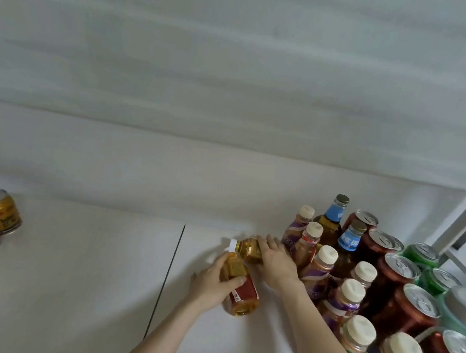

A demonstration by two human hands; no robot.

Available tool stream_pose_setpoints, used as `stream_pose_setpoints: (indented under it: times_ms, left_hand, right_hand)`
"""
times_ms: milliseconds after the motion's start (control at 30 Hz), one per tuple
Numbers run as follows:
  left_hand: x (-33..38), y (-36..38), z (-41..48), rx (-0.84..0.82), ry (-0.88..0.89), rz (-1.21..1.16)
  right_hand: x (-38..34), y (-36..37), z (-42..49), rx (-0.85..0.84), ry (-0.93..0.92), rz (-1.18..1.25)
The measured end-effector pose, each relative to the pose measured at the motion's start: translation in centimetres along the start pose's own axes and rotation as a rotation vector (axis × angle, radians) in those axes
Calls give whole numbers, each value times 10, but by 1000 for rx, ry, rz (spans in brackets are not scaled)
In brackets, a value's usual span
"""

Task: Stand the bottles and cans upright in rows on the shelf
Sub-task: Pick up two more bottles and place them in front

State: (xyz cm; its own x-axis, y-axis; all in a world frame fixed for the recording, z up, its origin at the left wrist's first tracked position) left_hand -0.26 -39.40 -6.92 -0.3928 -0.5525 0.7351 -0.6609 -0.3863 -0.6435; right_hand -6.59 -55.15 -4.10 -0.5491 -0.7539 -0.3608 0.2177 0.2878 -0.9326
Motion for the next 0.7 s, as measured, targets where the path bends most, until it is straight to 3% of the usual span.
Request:
stream_pose_setpoints:
  times_ms: [200,367,700]
  left_hand:
    - [-13,5,3,25,-16,-306]
    - [-6,-14,-20,112,80,-400]
    - [-15,-50,-71,216,127,-371]
  right_hand:
    - [-2,-5,2,148,-53,-13]
    - [-9,-10,-9,189,-34,0]
    - [-29,-16,-81,234,30,480]
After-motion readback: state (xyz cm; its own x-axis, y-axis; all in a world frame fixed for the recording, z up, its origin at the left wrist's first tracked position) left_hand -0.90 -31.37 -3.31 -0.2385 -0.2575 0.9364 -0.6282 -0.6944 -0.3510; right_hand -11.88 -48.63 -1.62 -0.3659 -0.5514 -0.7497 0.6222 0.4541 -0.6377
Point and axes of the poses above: each hand's wrist, its own z-axis towards the middle knuckle, its own y-axis out of the palm, x = y × z, the point moved 7 cm from there along z, towards the middle knuckle, and after that the axes turned 11 degrees about z, right-handed, at the moved point
